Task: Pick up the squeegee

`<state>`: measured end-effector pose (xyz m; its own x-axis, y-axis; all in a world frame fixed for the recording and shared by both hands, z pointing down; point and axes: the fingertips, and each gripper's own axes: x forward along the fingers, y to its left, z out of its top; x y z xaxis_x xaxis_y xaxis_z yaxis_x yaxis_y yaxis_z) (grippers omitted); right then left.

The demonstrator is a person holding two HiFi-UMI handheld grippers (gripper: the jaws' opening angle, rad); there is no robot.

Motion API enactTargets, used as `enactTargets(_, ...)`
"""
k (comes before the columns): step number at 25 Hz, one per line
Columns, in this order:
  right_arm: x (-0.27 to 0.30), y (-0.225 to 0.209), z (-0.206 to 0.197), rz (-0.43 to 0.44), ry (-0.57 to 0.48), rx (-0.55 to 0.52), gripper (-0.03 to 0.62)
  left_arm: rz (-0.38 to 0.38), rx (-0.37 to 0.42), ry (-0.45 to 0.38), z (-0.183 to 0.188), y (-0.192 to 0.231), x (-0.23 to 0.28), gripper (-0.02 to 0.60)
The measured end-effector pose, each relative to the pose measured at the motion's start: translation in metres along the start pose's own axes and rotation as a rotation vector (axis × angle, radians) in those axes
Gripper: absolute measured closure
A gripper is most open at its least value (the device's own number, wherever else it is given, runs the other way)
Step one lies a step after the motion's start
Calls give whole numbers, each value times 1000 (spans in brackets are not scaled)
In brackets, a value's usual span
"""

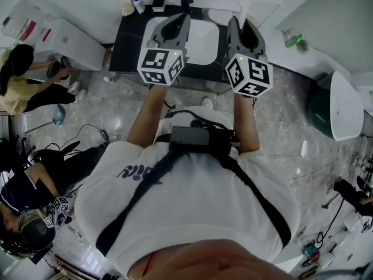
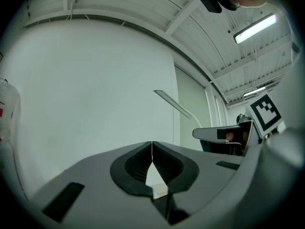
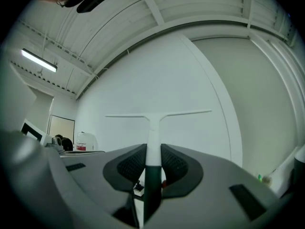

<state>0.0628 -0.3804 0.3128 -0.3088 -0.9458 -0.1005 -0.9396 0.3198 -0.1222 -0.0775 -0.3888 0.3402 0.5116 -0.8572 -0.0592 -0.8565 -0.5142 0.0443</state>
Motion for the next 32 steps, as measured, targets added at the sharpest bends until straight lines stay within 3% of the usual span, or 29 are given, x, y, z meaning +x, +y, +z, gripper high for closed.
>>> enactTargets(32, -24, -38, 1, -58, 7, 6, 494, -45, 3, 18, 1, -44, 15, 569)
